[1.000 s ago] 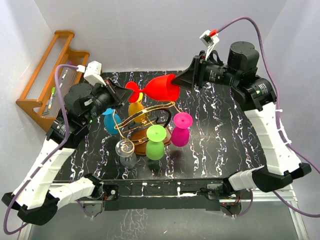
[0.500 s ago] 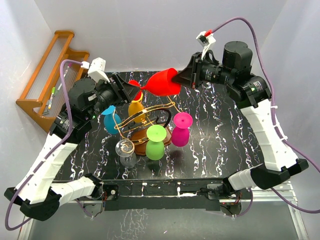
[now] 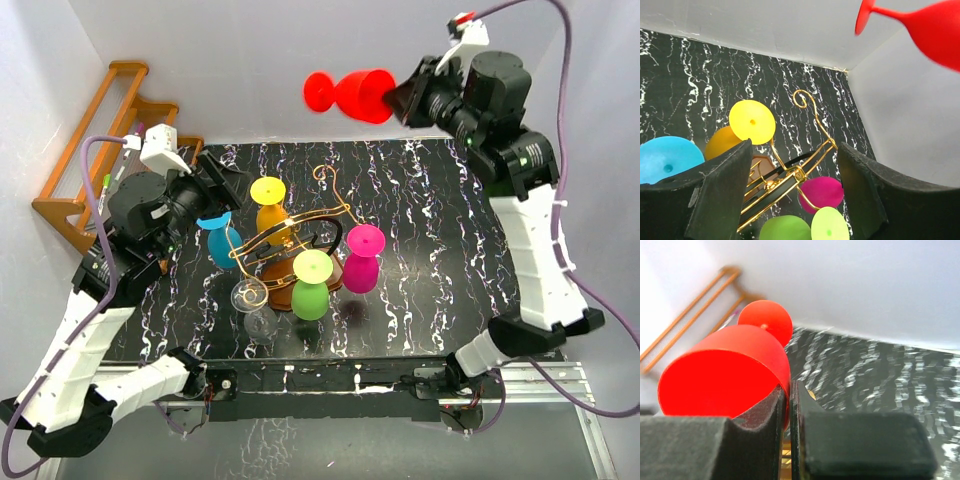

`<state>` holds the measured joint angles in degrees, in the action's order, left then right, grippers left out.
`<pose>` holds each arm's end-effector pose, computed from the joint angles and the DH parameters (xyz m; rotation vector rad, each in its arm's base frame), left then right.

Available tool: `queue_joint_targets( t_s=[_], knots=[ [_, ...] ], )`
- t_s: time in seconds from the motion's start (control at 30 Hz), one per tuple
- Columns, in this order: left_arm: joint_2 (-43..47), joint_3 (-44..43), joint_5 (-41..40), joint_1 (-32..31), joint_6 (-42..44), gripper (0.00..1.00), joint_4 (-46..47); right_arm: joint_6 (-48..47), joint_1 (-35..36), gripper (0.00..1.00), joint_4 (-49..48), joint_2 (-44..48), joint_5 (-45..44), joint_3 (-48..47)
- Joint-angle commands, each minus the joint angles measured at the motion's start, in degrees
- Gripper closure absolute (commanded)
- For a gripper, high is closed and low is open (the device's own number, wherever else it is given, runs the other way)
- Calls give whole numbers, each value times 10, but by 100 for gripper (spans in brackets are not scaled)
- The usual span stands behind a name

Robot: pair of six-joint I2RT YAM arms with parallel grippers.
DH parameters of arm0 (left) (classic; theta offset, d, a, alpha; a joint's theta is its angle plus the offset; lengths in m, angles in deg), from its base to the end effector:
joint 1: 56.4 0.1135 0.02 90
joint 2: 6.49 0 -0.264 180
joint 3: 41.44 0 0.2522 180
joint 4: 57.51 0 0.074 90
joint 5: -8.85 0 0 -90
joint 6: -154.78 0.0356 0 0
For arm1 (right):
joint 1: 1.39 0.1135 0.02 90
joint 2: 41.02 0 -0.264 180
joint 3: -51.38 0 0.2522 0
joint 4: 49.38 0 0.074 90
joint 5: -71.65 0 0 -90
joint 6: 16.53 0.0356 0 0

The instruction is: Take the wine glass off the wine glass rack

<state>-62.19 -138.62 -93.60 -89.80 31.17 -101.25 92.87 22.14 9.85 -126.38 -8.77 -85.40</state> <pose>0.1452 -0.0865 0.4943 -0.1760 1.6492 -0.7253 0.2397 0.1108 0.5590 -0.1909 1.7449 0.6953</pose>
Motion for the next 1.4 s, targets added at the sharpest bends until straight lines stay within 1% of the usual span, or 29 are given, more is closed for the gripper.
queue_joint_targets(
  t_s=[0.0,0.07,0.13,0.23,0.37,0.43,0.63,0.93,1.0,1.1,1.2,1.3,1.37],
  knots=[
    [-1,-23,-23,-1,24,34,-26,-6,-89,92,60,-102,-128,-72],
    [-7,-28,-19,-1,32,35,-34,3,-147,92,82,-162,-104,-80],
    [-12,-34,-14,-1,38,36,-40,6,-191,92,106,-207,-96,-84],
    [-21,-46,-10,-1,47,36,-53,-3,-231,92,139,-252,-102,-77],
    [-33,-58,-9,-1,61,36,-69,-30,-233,92,156,-261,-161,-34],
    [-35,-55,-11,-1,65,36,-71,-36,-248,92,154,-252,-173,-4],
    [-34,-31,-3,-1,67,36,-61,-41,-256,92,133,-234,-174,77],
    [-27,-23,-3,-1,67,36,-63,-41,-257,91,103,-238,-158,126],
    [-26,-23,-5,-1,67,36,-64,-42,-257,88,97,-234,-155,130],
    [-24,-21,-4,-1,65,36,-63,-43,-257,80,94,-231,-146,128],
    [-24,-19,0,-1,61,36,-61,-44,-257,69,95,-226,-135,122],
    [-23,-18,3,-1,58,36,-59,-43,-257,65,96,-210,-123,115],
    [-21,-16,2,-1,57,36,-59,-40,-257,63,100,-191,-114,105]
  ],
)
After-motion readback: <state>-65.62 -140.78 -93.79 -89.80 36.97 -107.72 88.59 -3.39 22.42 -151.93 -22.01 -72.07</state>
